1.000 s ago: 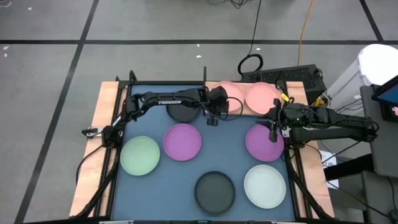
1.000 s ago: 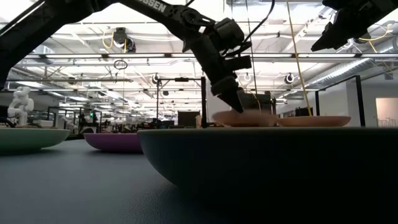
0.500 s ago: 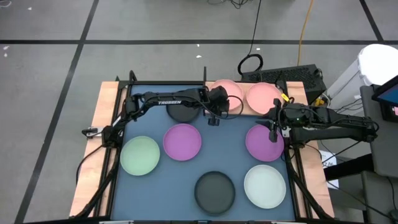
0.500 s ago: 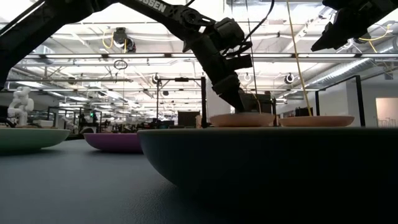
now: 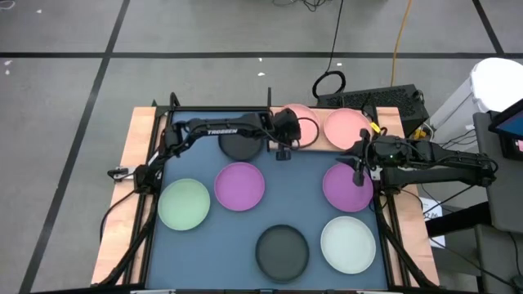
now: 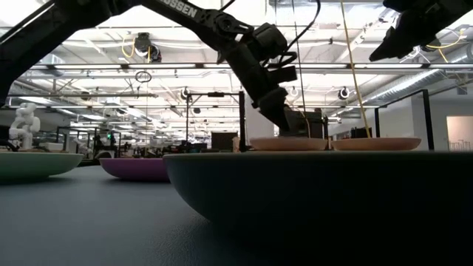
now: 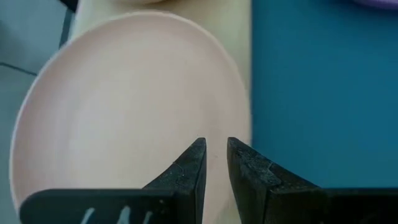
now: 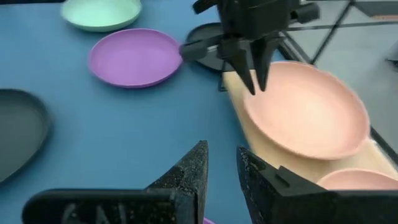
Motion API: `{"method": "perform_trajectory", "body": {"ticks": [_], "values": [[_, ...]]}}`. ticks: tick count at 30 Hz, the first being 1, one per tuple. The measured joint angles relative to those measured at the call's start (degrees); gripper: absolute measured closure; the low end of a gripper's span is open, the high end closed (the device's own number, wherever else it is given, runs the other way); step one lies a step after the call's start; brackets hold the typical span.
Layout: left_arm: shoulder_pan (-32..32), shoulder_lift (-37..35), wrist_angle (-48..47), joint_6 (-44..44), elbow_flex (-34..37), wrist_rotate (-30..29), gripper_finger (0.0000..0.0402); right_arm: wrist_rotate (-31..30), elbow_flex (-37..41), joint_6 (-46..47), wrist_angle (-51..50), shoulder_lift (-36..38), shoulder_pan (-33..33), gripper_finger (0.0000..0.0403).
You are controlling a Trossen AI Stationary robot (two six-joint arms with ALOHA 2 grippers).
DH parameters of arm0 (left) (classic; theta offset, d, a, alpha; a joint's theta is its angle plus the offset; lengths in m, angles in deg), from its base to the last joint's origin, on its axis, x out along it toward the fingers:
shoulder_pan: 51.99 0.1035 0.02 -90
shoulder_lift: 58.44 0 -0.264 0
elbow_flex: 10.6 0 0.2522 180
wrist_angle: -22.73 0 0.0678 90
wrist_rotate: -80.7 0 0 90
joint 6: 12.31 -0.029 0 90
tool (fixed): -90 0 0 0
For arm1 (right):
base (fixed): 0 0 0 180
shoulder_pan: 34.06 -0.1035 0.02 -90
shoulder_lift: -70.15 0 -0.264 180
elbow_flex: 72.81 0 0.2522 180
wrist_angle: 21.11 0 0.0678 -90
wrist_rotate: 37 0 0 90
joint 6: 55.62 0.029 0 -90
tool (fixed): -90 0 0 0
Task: Place and stack plates onto a shelf
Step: Adjust the pink plates on the shelf
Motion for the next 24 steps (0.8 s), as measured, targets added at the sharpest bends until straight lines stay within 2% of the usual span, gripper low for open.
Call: {"method": "perform_trajectory", "body": {"ticks": [6, 15, 24], "values": [[0.29, 0.0, 2.26, 4.72, 0.0, -2.24, 0.033, -11.29, -0.02, 6.83, -0.01, -3.54, 0.04, 0.0332], [0.29, 0.0, 2.47, 6.24, 0.0, -4.94, 0.033, -11.52, 0.0, 6.59, 0.42, -14.79, 0.04, 0.0332], [0.4, 0.6, -0.32, 7.39, -0.04, -5.21, 0.033, -11.31, 0.0, 6.57, 1.7, -16.9, 0.02, 0.0332]]}}
